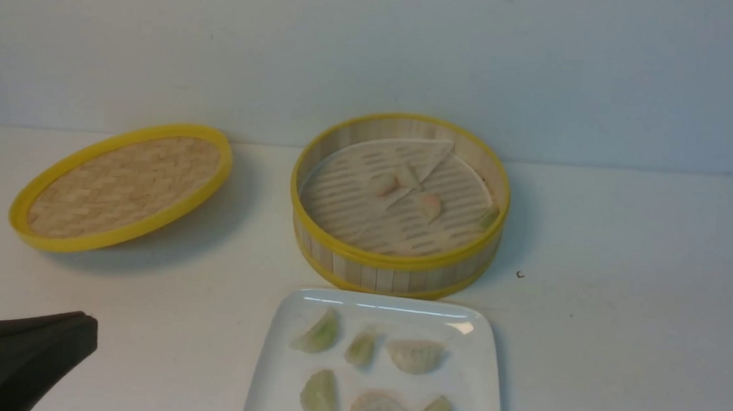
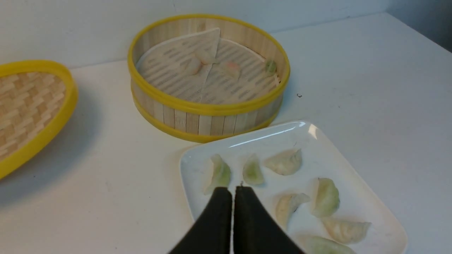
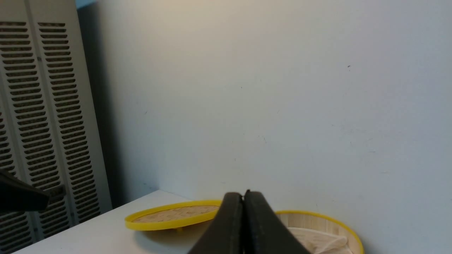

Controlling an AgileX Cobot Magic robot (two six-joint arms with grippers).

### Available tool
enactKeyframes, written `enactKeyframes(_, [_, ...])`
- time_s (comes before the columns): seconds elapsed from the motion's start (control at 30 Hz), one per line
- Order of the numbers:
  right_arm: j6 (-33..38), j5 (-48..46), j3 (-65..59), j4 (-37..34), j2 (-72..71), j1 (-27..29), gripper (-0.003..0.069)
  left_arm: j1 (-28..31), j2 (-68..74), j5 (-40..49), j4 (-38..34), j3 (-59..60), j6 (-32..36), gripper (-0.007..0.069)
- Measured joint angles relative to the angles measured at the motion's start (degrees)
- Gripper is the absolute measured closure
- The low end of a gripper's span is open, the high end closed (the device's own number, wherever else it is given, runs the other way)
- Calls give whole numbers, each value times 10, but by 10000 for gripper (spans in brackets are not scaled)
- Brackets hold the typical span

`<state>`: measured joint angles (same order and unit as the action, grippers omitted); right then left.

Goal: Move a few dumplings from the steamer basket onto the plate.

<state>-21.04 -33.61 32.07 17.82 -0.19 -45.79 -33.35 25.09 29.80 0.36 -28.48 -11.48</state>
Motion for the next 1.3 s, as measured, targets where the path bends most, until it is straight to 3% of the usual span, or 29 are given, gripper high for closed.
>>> enactKeyframes(0.33, [0, 0, 0, 0, 0, 0, 673, 19, -46, -14, 24, 26, 38, 631])
enactKeyframes(0.57, [0, 0, 0, 0, 0, 0, 673, 200, -226, -48, -4, 202, 156, 631])
enactKeyframes(0.77, [0, 1, 0, -1, 0, 0, 673, 303, -257, -50, -18, 295, 184, 631])
enactKeyframes(1.3, [0, -5, -6, -1, 0, 0, 673, 308, -257, -72, -30, 299, 183, 631])
